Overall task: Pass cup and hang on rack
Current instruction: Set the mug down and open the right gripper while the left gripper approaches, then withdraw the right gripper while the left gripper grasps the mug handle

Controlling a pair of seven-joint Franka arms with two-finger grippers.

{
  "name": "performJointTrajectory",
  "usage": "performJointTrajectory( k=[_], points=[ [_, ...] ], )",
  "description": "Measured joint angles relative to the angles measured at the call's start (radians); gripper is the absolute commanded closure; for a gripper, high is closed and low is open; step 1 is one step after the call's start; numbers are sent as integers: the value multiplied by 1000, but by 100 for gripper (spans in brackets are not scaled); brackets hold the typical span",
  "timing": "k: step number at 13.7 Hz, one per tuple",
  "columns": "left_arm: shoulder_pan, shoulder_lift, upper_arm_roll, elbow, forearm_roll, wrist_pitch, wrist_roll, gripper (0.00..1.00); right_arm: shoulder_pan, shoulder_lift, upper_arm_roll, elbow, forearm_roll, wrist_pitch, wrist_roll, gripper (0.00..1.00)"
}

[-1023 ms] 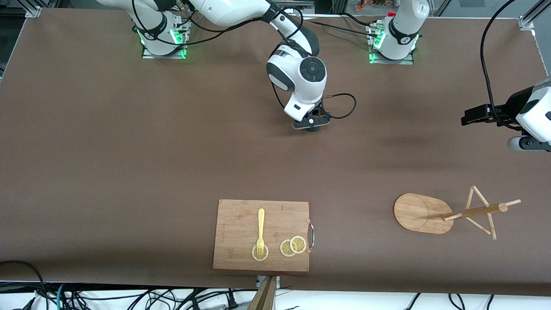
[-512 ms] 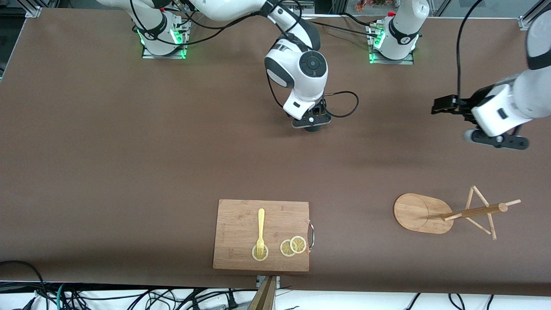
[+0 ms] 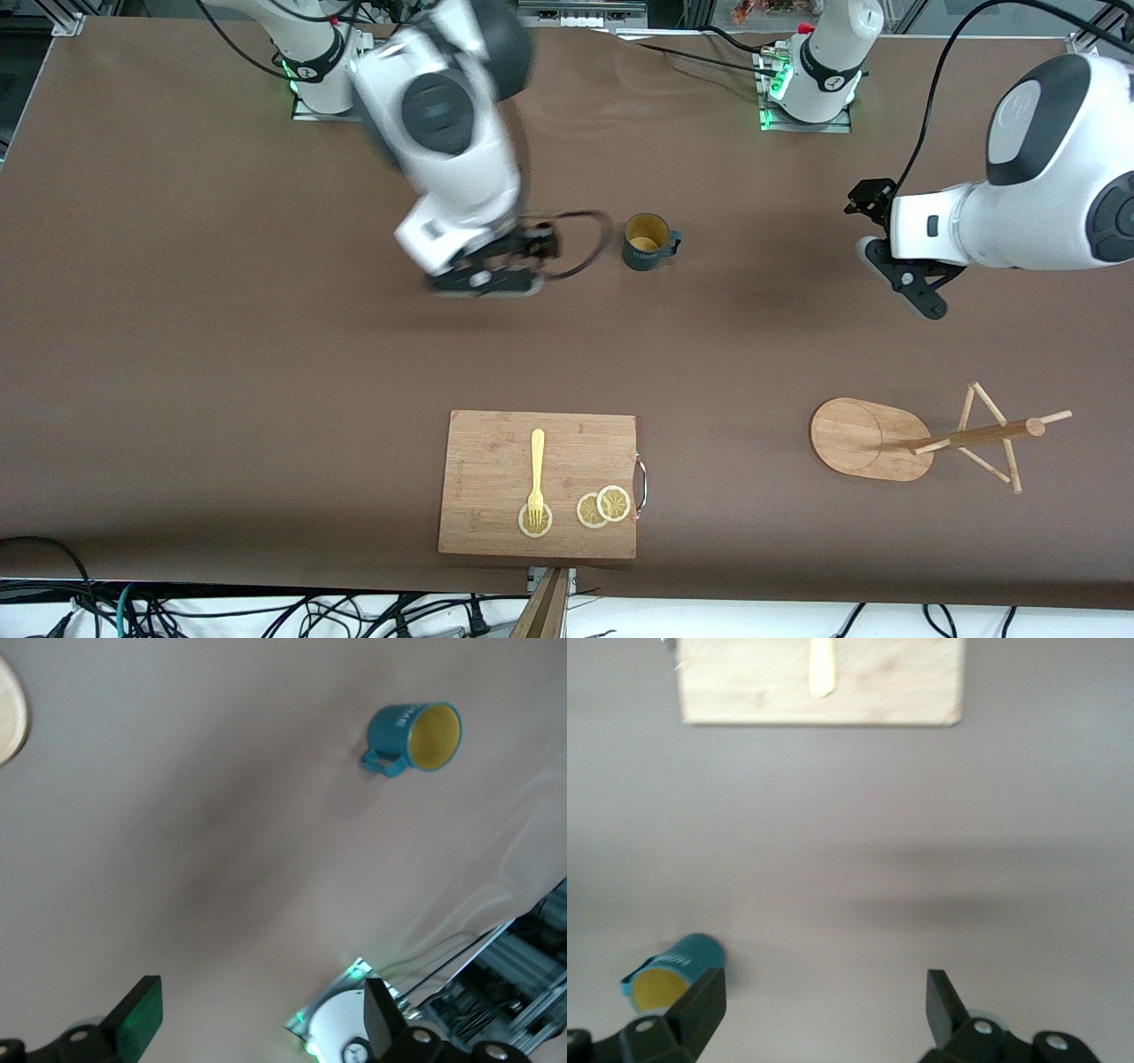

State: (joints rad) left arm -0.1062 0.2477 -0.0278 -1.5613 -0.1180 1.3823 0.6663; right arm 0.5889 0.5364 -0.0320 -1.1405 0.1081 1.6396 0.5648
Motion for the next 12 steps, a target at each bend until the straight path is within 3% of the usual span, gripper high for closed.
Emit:
performJointTrajectory(
  k=[2, 4, 8, 12],
  points=[
    [0, 3, -13, -76, -19, 109, 158, 0, -115, -39, -12, -12, 20, -61, -120, 0],
    [1, 7, -21, -155, -64, 226, 277, 0, -167, -106, -63, -51, 23, -120, -238, 0],
    [2, 8, -55, -299, -146, 453, 435, 0, -174, -285, -180, -180, -9, -188, -388, 0],
    [5, 9, -84, -481, -304, 739, 671, 0, -169, -400, -180, -308, -71, -189, -417, 0]
  ],
)
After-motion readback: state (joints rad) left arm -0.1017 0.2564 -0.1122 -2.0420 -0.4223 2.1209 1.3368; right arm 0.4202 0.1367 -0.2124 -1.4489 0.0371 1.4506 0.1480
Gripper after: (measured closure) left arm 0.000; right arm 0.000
